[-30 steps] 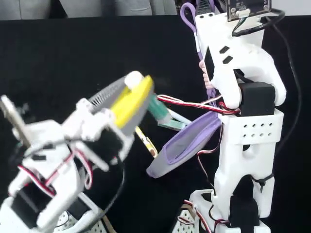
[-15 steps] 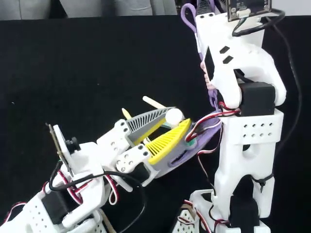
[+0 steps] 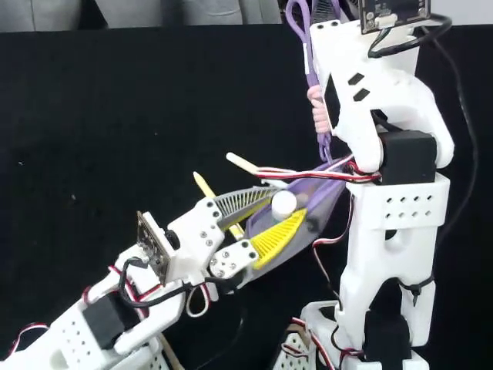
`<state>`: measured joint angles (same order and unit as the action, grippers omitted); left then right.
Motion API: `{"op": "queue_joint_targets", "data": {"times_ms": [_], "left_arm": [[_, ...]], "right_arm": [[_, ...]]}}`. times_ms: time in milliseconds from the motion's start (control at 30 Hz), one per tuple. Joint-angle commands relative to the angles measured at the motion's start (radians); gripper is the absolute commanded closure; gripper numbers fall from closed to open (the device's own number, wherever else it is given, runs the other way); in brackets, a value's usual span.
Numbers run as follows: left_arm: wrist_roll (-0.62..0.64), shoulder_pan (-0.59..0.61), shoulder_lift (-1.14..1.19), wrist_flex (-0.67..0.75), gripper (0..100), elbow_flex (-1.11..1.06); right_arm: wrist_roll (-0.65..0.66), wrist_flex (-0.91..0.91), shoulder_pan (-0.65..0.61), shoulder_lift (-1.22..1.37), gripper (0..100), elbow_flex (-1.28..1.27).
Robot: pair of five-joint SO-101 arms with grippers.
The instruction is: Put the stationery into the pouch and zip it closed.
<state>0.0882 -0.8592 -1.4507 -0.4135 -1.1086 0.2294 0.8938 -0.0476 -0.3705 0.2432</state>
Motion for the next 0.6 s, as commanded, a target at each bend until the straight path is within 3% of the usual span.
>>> {"op": "queue_joint_targets", "data": {"times_ms": [0, 167, 267, 367, 567], "left_arm": [[0.040, -0.002, 0.011, -0.230, 79, 0.205], [0.094, 0.016, 0.011, -0.290, 79, 0.358], [0.160, 0.104, 0.011, -0.287, 79, 0.418], [0.269, 0.251, 0.011, -0.269, 79, 0.455], [0.635, 0.598, 0.086, -0.126, 79, 0.415]], "right_arm": [[0.014, 0.000, 0.006, -0.039, 98.8, 0.025], [0.014, 0.000, 0.006, -0.039, 98.8, 0.025], [0.014, 0.000, 0.006, -0.039, 98.8, 0.025], [0.014, 0.000, 0.008, -0.039, 98.8, 0.025], [0.014, 0.000, 0.008, -0.039, 98.8, 0.022]]}}
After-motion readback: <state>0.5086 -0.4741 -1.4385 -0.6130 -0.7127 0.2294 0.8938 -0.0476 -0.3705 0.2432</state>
